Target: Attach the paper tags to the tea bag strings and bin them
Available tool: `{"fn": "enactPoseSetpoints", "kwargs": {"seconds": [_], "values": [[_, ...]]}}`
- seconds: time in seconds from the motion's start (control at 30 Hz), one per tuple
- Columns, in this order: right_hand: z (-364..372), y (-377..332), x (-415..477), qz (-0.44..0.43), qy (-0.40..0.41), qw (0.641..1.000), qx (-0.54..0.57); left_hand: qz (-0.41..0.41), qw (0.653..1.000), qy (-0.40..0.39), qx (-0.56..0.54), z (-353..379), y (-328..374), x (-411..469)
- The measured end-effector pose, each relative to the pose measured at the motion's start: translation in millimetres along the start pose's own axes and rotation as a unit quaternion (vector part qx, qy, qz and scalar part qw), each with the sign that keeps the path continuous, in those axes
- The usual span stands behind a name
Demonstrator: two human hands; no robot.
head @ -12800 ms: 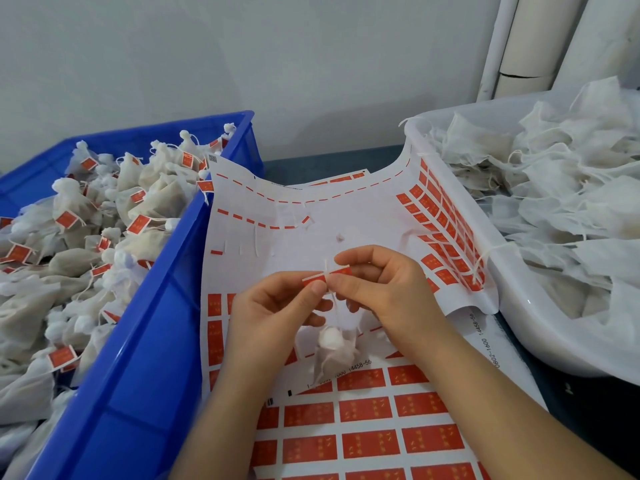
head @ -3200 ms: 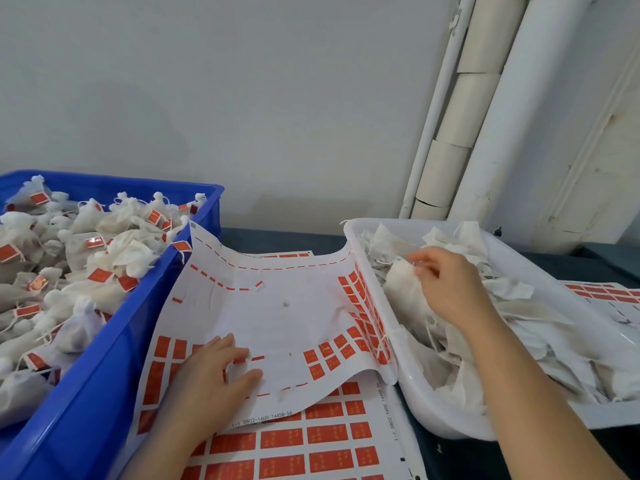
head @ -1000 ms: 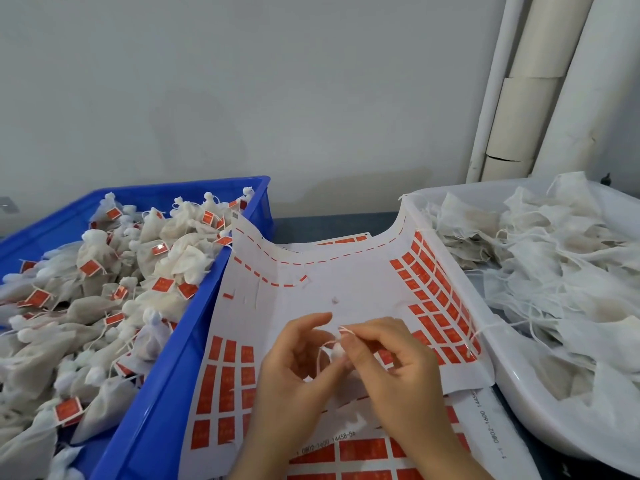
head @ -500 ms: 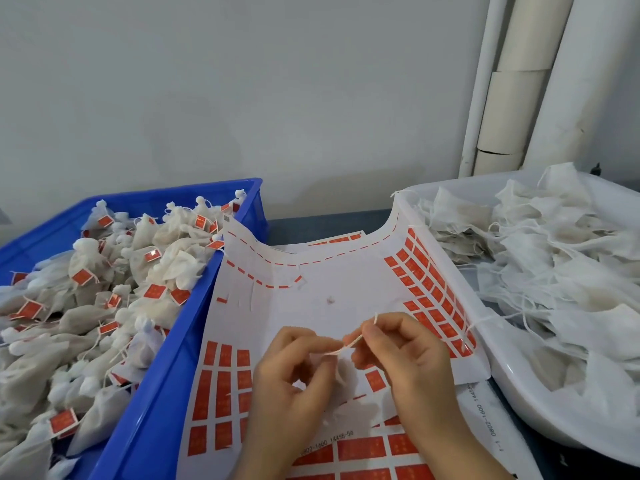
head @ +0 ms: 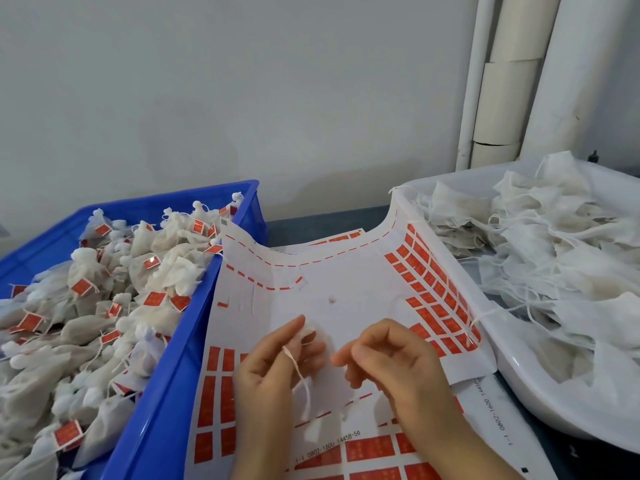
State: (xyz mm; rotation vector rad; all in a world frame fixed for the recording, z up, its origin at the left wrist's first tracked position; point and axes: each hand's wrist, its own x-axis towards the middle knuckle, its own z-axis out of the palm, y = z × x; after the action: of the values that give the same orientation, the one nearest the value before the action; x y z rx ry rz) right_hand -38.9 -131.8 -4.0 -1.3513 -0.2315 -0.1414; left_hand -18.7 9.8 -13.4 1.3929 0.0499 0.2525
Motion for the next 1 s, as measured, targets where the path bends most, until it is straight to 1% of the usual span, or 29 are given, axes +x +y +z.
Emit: {"fn": "enactPoseSetpoints", "kwargs": {"seconds": [0.1,0.2,0.27,0.3,0.37,0.43,0.47,0.53,0.6,0.67,0.87,1.0], "values": [[2.2,0.6,0.6,0.009,-0.009,0.998,-0.055,-0.017,0.999,0.004,-0.031,-3.4,2.7,0.1],[0.2,3.5,-0.3,-0.010,0.028,0.994,-0.105,0.023,1.000,0.000,-0.005,-3.0,3.4,-1.0],[-0.9,4.4,-1.2,-0.025,0.031,0.989,-0.145,0.055,0.998,-0.016,0.034,-0.9,2.2,-2.8],[-0.3,4.5,-1.7,-0.037,0.015,0.984,-0.171,0.076,0.995,-0.025,0.064,0.3,1.9,-4.3],[2.9,4.7,-3.3,-0.061,-0.044,0.975,-0.211,0.112,0.985,-0.039,0.125,2.2,0.0,-6.8],[7.8,5.7,-4.7,-0.041,-0.087,0.974,-0.206,0.142,0.974,-0.036,0.173,2.4,-1.6,-7.7],[9.3,7.2,-5.1,-0.029,-0.092,0.974,-0.203,0.166,0.966,-0.035,0.197,1.8,-1.8,-7.7],[12.0,10.2,-6.5,-0.030,-0.073,0.971,-0.225,0.207,0.950,-0.040,0.231,1.2,-1.0,-8.5],[13.1,11.1,-7.1,-0.064,-0.040,0.966,-0.248,0.208,0.950,-0.046,0.229,2.4,0.8,-9.7],[10.9,10.5,-6.2,-0.081,-0.024,0.965,-0.248,0.214,0.949,-0.039,0.229,2.8,0.7,-9.7],[9.1,8.6,-6.0,-0.042,-0.014,0.977,-0.207,0.239,0.934,-0.038,0.261,-1.1,-0.7,-7.6],[13.2,13.0,-7.7,0.000,0.009,0.975,-0.220,0.256,0.929,-0.058,0.262,-1.4,0.4,-8.5]]}}
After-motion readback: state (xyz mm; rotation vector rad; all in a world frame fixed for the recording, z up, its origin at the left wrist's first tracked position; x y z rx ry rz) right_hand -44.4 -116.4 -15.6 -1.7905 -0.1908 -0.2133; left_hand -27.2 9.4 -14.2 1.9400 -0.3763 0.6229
